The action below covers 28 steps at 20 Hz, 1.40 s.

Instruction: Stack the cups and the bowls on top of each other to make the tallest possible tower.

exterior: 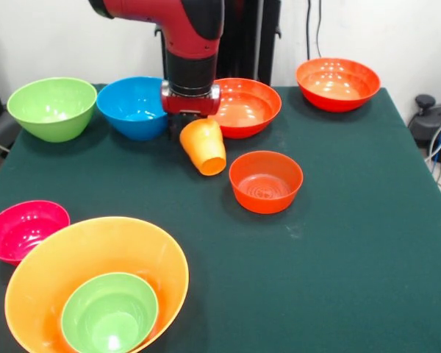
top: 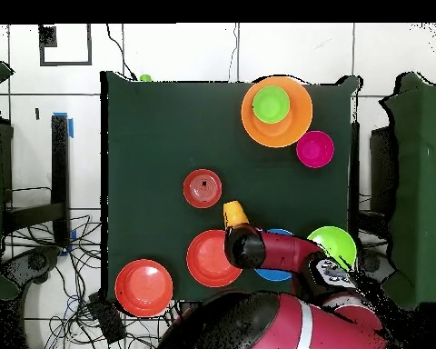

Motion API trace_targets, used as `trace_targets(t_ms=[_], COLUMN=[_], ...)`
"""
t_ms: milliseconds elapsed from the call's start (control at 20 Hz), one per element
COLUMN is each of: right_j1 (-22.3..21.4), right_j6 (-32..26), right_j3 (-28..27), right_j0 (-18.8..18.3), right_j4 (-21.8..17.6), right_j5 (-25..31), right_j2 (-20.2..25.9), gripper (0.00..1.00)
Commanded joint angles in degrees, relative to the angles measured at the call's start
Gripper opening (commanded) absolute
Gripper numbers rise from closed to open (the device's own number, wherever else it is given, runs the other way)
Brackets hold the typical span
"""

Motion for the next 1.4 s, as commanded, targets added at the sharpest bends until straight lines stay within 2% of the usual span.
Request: trace_targets(t_ms=[50, 100, 150, 650, 1100, 1150, 1400], right_j1=[-1.6, -1.7, -1.9, -2.5, -6.1, -6.1, -6.0], right_j6=[2.5, 2.5, 2.5, 2.1, 1.1, 1.2, 0.2], right_j3=[-4.8, -4.6, -4.4, -4.1, -3.8, -4.0, -2.6], right_j0=[0.1, -0.5, -0.7, -2.1, -2.5, -2.5, -5.7], right_j4=[-2.0, -1.8, -2.0, -1.3, 0.0, 0.4, 0.9], right_j5=[2.8, 2.7, 2.4, 3.6, 7.7, 8.8, 9.8], right_j2=[3.1, 3.6, 3.9, 6.3, 8.4, 8.6, 12.1], gripper=[1.0, 1.0, 0.0, 0.0, 0.0, 1.0, 1.0])
